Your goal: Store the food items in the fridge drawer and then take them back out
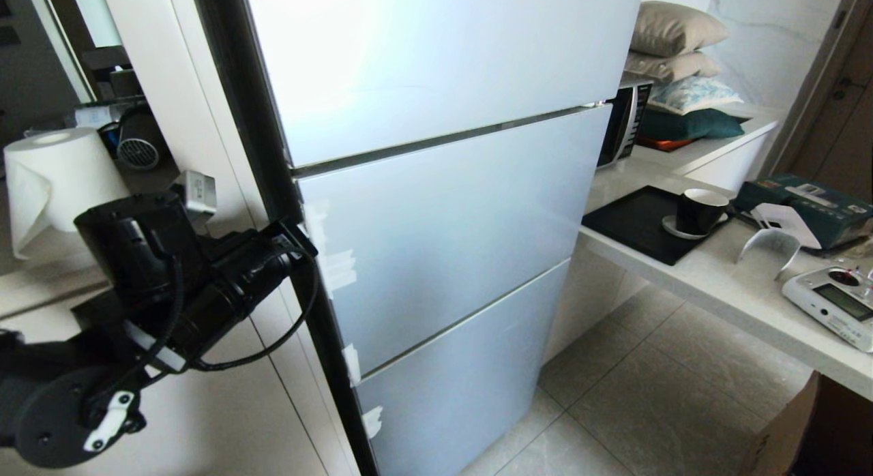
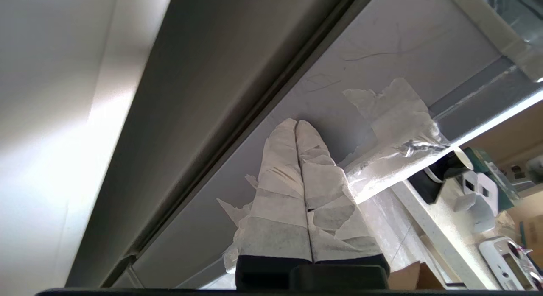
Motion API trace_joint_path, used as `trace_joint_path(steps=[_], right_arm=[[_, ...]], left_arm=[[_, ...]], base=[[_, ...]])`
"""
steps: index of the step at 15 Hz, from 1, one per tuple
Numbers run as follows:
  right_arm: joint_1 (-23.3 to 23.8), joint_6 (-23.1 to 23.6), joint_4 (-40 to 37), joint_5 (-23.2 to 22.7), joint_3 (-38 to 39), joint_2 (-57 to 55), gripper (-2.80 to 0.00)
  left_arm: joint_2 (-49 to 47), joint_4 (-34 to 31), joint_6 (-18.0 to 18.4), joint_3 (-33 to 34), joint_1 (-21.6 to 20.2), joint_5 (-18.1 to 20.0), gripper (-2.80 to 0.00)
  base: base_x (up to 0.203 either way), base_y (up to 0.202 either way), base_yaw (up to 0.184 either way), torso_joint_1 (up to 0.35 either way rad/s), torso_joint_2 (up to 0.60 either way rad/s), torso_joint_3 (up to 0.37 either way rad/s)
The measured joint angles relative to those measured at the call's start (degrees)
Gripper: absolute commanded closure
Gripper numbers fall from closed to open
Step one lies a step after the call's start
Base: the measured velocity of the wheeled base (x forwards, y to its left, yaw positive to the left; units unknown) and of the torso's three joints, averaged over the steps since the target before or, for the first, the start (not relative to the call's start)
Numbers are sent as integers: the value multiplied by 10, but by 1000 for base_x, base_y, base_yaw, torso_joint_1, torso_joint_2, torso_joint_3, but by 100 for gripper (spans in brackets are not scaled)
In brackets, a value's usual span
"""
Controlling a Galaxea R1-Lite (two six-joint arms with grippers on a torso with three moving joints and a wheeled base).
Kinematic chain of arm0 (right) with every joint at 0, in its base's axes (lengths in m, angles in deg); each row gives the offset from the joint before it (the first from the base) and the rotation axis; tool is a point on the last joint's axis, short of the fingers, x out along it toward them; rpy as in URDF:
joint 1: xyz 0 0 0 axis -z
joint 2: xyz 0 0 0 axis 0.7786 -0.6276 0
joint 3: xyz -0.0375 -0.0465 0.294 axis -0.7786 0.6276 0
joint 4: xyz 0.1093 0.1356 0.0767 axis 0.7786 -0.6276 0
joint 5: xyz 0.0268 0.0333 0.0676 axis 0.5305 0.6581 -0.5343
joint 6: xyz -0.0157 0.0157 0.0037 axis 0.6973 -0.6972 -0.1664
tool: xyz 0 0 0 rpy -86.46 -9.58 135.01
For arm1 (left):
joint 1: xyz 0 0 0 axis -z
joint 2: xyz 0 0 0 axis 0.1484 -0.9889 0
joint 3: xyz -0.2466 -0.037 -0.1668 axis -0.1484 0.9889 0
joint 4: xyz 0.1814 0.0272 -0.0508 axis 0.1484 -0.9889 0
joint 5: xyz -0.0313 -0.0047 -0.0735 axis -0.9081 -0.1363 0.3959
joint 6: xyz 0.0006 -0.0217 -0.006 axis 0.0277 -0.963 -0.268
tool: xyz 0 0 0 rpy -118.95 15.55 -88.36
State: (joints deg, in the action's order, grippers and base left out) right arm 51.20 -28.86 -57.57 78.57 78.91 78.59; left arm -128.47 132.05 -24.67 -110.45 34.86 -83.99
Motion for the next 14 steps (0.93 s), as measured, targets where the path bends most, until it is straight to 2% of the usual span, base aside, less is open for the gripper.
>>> trace_joint_path(steps=[8,14], right_arm=[[0,0,0,0,0,0,0],[0,0,0,0,0,0,0]], left_arm=[[50,4,2,66,38,9,0],[84,2,2,111,96,8,0]], base=[[0,0,0,0,0,0],[0,0,0,0,0,0]])
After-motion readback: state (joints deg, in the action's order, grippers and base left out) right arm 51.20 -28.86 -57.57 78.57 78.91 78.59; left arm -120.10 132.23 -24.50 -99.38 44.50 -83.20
